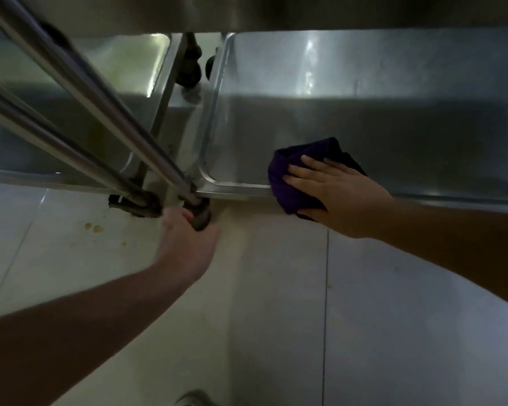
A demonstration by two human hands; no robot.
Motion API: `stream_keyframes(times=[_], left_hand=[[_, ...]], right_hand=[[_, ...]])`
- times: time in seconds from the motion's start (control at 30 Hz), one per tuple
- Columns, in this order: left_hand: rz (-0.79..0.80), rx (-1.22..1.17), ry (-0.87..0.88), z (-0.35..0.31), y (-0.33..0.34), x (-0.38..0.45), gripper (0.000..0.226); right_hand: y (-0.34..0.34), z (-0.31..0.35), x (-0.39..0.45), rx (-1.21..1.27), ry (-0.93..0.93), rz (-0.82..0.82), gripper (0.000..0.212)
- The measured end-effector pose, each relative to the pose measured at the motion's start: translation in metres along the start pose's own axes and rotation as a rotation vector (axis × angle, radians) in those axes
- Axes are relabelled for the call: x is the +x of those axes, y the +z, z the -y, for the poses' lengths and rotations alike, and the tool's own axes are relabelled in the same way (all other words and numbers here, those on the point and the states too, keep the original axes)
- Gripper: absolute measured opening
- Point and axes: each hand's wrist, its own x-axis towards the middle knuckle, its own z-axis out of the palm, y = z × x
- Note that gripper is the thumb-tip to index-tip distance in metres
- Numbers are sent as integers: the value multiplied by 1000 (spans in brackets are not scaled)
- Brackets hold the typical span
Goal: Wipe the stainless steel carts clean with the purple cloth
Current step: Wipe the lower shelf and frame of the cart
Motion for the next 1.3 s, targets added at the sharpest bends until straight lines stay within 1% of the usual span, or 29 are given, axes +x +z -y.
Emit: stream_keyframes(times=[0.07, 0.2, 0.33, 0.4, 0.53, 0.67, 0.87, 0.97, 1.1, 1.2, 1.3], left_hand=[[88, 108, 171, -4, 17, -19, 41], [167, 231, 539, -41, 32, -36, 39], [232, 339, 777, -78, 47, -48, 31], [258, 424, 859, -93, 57, -54, 33], [309, 501, 953, -118, 80, -68, 38], [280, 564, 1078, -140, 107, -81, 41], [309, 690, 1209, -168, 150, -100, 64], [308, 704, 1248, -185, 177, -108, 70], [335, 701, 1330, -210, 216, -120, 85], [368, 744, 1385, -225, 244, -130, 90], [363, 794, 1447, -237, 266, -137, 92]], right_hand=[[-2, -18, -21, 14, 36, 1, 72], [-3, -48, -55, 15, 68, -2, 72], [2, -85, -97, -32, 101, -19, 69], [6, -106, -122, -71, 126, -26, 67], [13, -144, -169, -142, 200, -40, 69], [16, -172, -212, -135, 271, -47, 67], [11, -200, -258, -69, 357, -34, 71], [10, -215, -280, -58, 398, -24, 70], [8, -236, -308, -27, 452, -18, 70], [7, -250, -330, 8, 517, -36, 69], [5, -263, -350, 44, 596, -37, 67]])
